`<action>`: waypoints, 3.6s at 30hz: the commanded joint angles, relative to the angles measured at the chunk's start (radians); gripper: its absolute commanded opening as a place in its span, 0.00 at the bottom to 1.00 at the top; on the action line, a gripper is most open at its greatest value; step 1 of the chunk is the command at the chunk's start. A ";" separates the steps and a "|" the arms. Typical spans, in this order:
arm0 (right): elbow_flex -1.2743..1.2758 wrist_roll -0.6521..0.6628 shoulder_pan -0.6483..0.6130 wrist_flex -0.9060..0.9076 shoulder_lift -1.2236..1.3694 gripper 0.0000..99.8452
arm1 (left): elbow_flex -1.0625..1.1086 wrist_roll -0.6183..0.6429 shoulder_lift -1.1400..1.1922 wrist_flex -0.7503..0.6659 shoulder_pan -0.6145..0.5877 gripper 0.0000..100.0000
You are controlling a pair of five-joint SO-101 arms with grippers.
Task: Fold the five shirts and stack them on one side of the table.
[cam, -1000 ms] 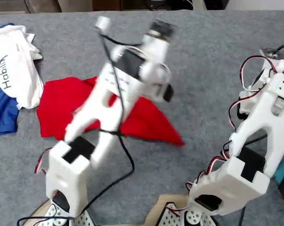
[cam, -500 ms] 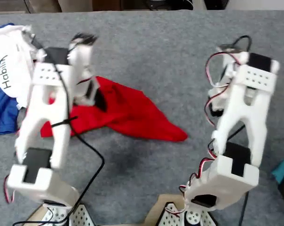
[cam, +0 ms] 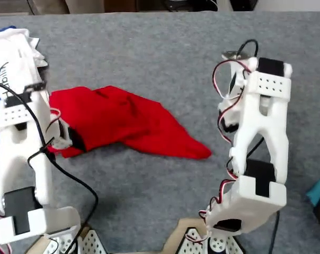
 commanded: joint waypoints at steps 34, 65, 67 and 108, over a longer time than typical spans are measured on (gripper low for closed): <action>0.231 0.011 -0.202 0.021 -0.067 0.04 | -0.083 0.157 -0.053 -0.249 -0.048 0.02; 0.222 -0.255 -0.234 -0.164 -0.027 0.21 | -0.037 0.095 -0.044 -0.210 -0.130 0.23; 0.223 -0.259 -0.234 -0.198 0.022 0.21 | -0.014 0.097 -0.044 -0.239 -0.130 0.23; -0.185 -0.341 -0.232 0.014 0.242 0.00 | 0.074 0.101 -0.048 -0.253 -0.049 0.23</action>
